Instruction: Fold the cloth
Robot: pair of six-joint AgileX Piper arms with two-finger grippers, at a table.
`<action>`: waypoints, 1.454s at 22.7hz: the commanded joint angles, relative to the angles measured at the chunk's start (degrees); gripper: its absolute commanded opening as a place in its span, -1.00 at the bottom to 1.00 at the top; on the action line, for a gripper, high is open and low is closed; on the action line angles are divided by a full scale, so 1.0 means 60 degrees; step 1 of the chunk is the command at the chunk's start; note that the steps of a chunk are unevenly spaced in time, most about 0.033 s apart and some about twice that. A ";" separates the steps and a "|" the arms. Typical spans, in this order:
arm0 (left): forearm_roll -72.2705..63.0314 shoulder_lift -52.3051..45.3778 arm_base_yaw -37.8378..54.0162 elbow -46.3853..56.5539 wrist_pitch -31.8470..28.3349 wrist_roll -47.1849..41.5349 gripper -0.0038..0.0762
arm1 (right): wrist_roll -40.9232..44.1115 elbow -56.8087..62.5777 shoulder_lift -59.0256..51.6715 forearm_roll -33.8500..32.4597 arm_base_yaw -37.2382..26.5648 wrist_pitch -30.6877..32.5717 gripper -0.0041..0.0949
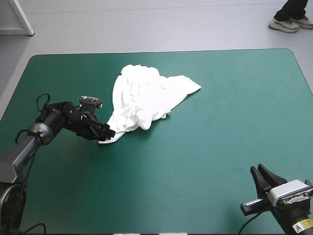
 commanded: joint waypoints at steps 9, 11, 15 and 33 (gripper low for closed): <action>-0.1791 0.1073 -0.0052 -0.0290 -0.0992 0.1409 -0.53 | -0.0056 -0.0220 0.0154 0.0200 -0.0013 -0.0755 -0.52; -0.1791 0.1073 -0.0052 -0.0290 -0.1012 0.1636 -0.85 | -0.0053 -0.0379 0.0423 0.0200 -0.0013 -0.1006 -0.50; -0.1774 0.1073 -0.0052 -0.0290 -0.0881 0.1636 -0.86 | 0.0893 -0.1209 0.2137 0.0240 -0.0013 -0.0844 -0.40; -0.1859 0.1073 -0.0052 -0.0290 -0.0718 0.1819 -0.86 | 0.0713 -1.0943 1.5860 -0.1242 0.2378 -0.1191 -0.18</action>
